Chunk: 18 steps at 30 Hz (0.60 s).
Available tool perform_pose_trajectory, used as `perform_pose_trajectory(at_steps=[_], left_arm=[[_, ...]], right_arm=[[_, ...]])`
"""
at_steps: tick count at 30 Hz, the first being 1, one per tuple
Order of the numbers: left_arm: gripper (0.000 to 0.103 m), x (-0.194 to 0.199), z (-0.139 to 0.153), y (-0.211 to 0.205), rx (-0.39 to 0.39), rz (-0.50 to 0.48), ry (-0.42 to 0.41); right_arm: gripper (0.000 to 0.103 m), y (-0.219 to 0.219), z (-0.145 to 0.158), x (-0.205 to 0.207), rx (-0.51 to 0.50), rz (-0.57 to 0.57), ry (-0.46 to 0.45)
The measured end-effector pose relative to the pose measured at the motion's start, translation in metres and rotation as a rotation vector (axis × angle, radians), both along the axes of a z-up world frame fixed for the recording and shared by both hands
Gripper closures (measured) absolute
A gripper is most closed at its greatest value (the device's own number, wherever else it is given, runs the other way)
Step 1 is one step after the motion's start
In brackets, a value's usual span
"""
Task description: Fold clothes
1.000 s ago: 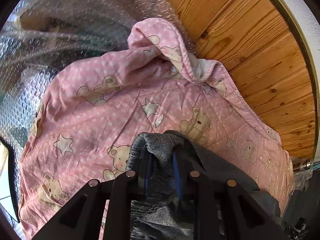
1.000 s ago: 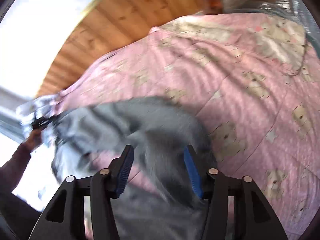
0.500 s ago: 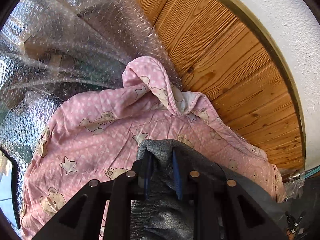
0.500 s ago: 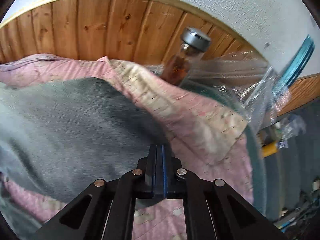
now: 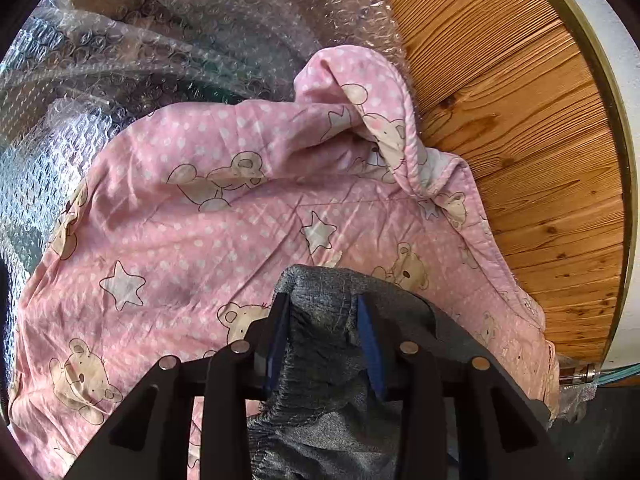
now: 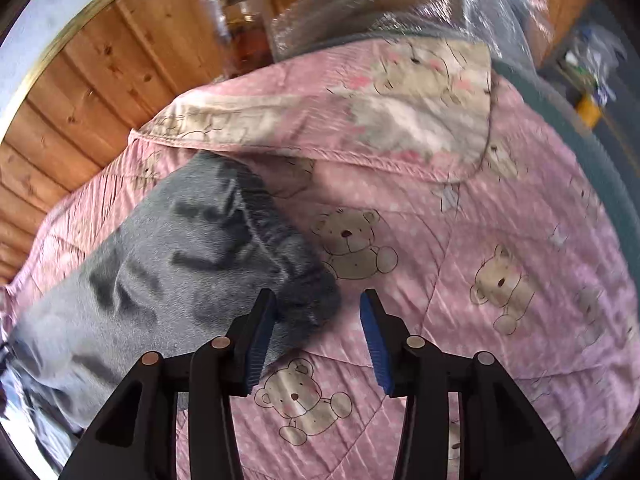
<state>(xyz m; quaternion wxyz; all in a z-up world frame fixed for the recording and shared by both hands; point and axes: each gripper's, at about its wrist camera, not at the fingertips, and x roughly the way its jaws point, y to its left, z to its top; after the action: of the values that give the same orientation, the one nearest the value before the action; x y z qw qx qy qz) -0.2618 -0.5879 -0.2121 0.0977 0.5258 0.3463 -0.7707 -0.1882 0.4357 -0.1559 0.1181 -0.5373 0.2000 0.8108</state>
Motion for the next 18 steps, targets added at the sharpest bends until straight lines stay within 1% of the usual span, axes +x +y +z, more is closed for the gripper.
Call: perform_pose_trajectory(at_steps=[3, 4, 5, 6, 7, 8, 10, 11, 12, 14, 15, 16, 17, 18], left_arm=[[0.066, 0.000, 0.002, 0.001, 0.003, -0.002, 0.002], [0.066, 0.000, 0.002, 0.003, 0.004, -0.008, 0.000], [0.066, 0.001, 0.004, 0.005, 0.004, -0.017, -0.004], [0.066, 0.001, 0.005, 0.007, 0.002, -0.029, -0.011], [0.066, 0.000, 0.006, 0.009, -0.001, -0.041, -0.017], [0.066, 0.002, 0.008, 0.009, -0.012, -0.046, -0.021], [0.066, 0.008, 0.012, 0.008, -0.037, -0.054, -0.029], [0.066, 0.011, 0.014, 0.008, -0.049, -0.058, -0.032], [0.066, 0.014, 0.017, 0.008, -0.062, -0.062, -0.036], [0.063, 0.028, 0.020, 0.006, -0.033, -0.067, -0.042], [0.057, 0.037, 0.023, 0.007, -0.023, -0.070, -0.038], [0.053, 0.047, 0.027, 0.008, -0.023, -0.075, -0.030], [0.049, 0.060, 0.032, 0.010, -0.027, -0.078, -0.021], [0.048, 0.075, 0.037, 0.011, -0.032, -0.078, -0.017]], right_arm=[[0.053, 0.000, -0.020, -0.015, -0.083, -0.014, -0.008], [0.053, -0.004, -0.027, -0.021, -0.079, 0.000, -0.025], [0.065, -0.008, -0.033, -0.026, -0.071, 0.018, -0.043], [0.083, -0.016, -0.034, -0.032, -0.007, 0.056, -0.059], [0.087, -0.024, -0.034, -0.037, 0.066, 0.097, -0.075], [0.095, -0.026, -0.034, -0.039, 0.136, 0.094, -0.105], [0.095, -0.028, -0.034, -0.040, 0.275, 0.074, -0.167], [0.092, -0.032, -0.035, -0.042, 0.333, 0.084, -0.192], [0.086, -0.038, -0.034, -0.043, 0.387, 0.094, -0.206], [0.075, -0.051, -0.032, -0.046, 0.494, 0.115, -0.232], [0.075, -0.055, -0.024, -0.043, 0.492, 0.103, -0.212], [0.073, -0.057, -0.011, -0.036, 0.477, 0.068, -0.178], [0.070, -0.060, 0.002, -0.028, 0.461, 0.031, -0.142], [0.067, -0.066, 0.015, -0.017, 0.432, 0.008, -0.112]])
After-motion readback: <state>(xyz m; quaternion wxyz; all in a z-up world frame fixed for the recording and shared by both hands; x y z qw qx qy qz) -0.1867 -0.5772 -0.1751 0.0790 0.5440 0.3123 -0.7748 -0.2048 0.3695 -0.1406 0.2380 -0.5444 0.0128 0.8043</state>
